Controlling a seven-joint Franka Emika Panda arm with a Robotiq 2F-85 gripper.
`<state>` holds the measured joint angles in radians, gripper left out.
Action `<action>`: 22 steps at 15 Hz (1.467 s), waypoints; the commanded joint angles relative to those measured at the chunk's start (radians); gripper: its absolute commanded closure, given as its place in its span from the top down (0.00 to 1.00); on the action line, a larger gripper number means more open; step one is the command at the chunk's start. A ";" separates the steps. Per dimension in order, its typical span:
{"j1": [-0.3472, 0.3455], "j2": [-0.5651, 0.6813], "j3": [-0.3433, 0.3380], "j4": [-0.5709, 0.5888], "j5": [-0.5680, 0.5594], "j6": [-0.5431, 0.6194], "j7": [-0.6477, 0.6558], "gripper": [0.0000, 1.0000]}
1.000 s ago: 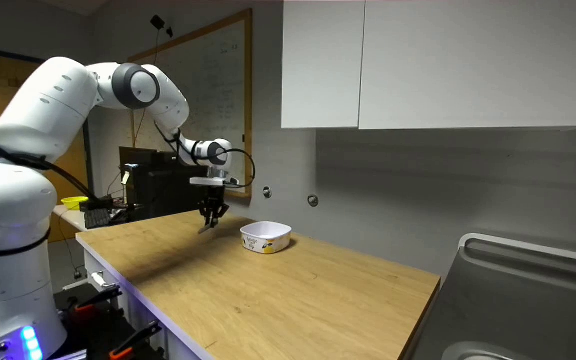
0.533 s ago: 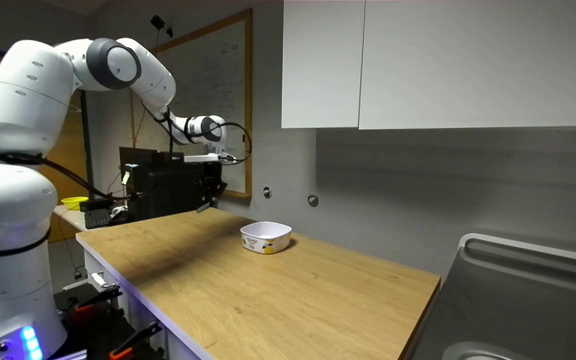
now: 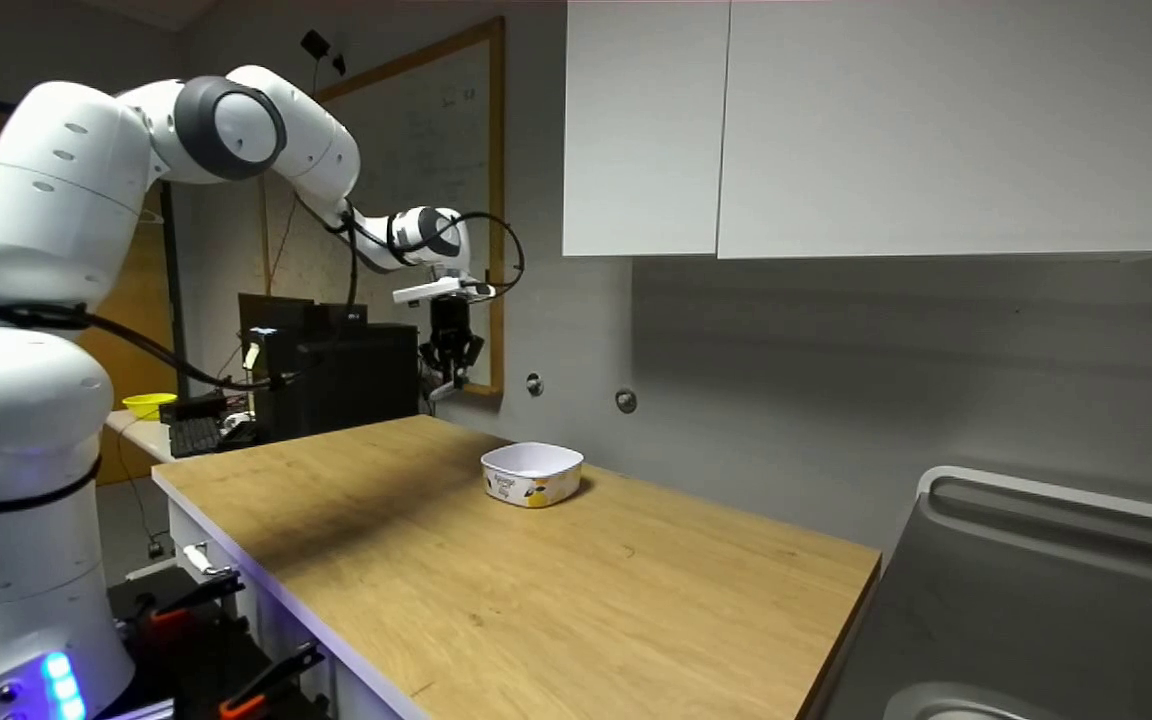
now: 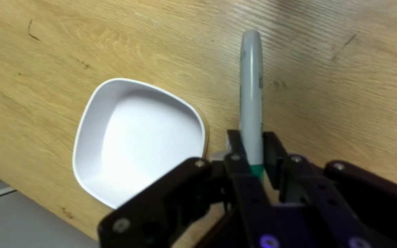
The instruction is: Put the marker in the bowl
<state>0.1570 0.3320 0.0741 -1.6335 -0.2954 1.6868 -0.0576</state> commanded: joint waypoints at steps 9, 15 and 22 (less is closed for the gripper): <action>-0.028 0.289 -0.046 0.400 -0.072 -0.161 -0.103 0.05; -0.074 0.403 -0.062 0.443 -0.062 -0.122 -0.176 0.05; -0.102 0.477 -0.071 0.463 -0.062 -0.105 -0.228 0.05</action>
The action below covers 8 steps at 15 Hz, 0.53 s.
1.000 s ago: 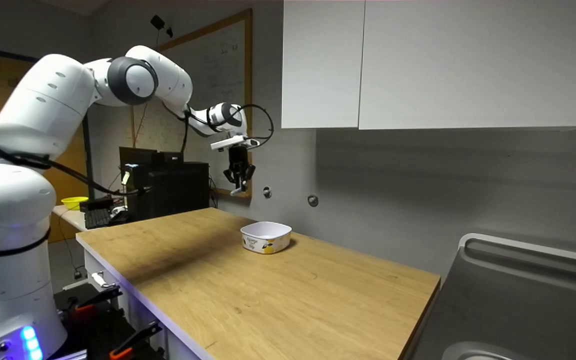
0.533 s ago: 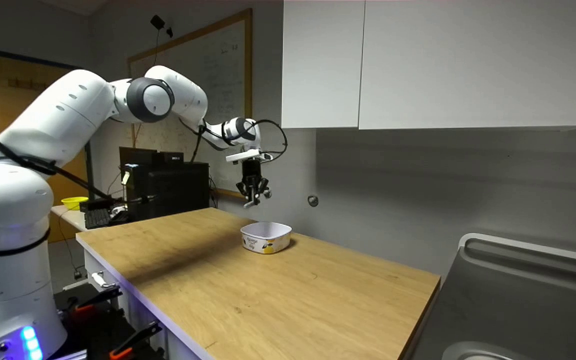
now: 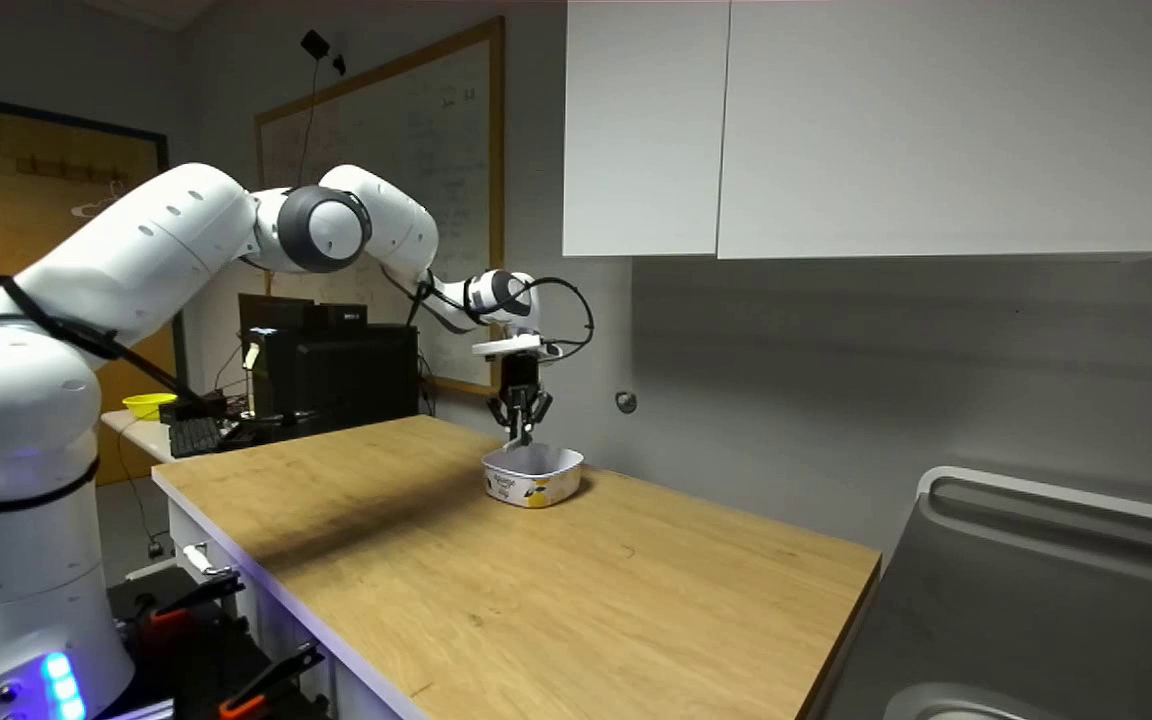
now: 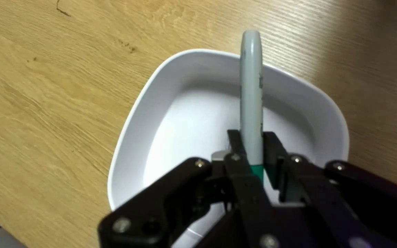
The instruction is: Put the marker in the bowl
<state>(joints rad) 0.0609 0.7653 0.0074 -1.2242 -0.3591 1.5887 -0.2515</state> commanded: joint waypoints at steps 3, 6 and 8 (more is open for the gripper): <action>-0.011 0.053 -0.005 0.062 0.007 -0.012 -0.039 0.45; -0.009 0.054 -0.004 0.069 0.006 -0.017 -0.045 0.67; -0.006 0.048 -0.002 0.063 0.002 -0.010 -0.051 0.81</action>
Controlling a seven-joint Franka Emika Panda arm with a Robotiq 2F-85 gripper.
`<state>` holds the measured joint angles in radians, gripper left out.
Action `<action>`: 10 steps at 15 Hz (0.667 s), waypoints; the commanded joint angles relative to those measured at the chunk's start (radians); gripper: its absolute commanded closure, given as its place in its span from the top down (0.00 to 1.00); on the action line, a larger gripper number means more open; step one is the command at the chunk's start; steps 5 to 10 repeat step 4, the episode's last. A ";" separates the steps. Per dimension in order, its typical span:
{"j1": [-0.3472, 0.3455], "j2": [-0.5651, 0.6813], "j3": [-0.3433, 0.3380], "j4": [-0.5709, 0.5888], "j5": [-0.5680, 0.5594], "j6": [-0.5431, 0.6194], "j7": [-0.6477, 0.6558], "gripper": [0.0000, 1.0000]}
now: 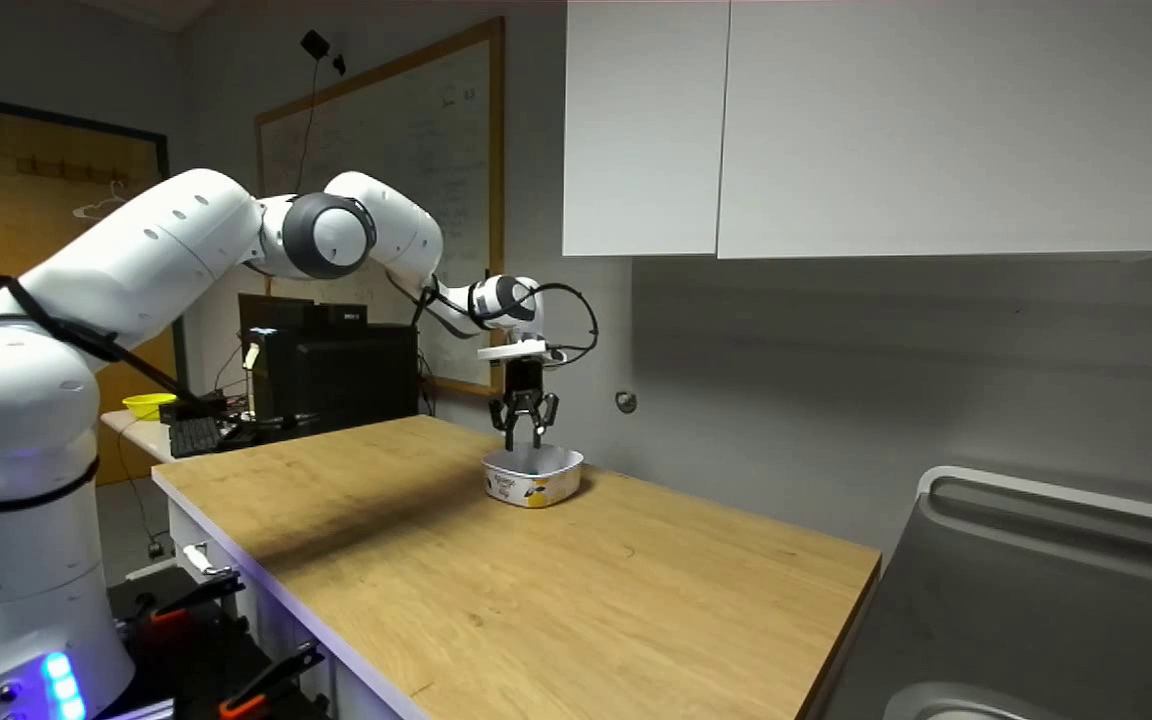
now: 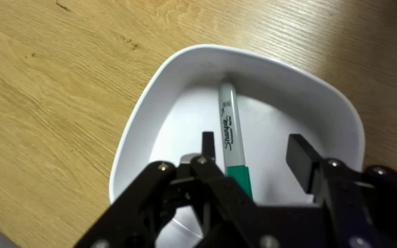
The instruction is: Put the marker in the bowl
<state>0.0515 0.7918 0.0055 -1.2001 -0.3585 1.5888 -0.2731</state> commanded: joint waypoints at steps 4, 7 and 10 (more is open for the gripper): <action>0.009 0.001 -0.003 0.006 0.003 -0.002 -0.009 0.86; 0.009 0.001 -0.003 0.006 0.003 -0.002 -0.009 0.86; 0.009 0.001 -0.003 0.006 0.003 -0.002 -0.009 0.86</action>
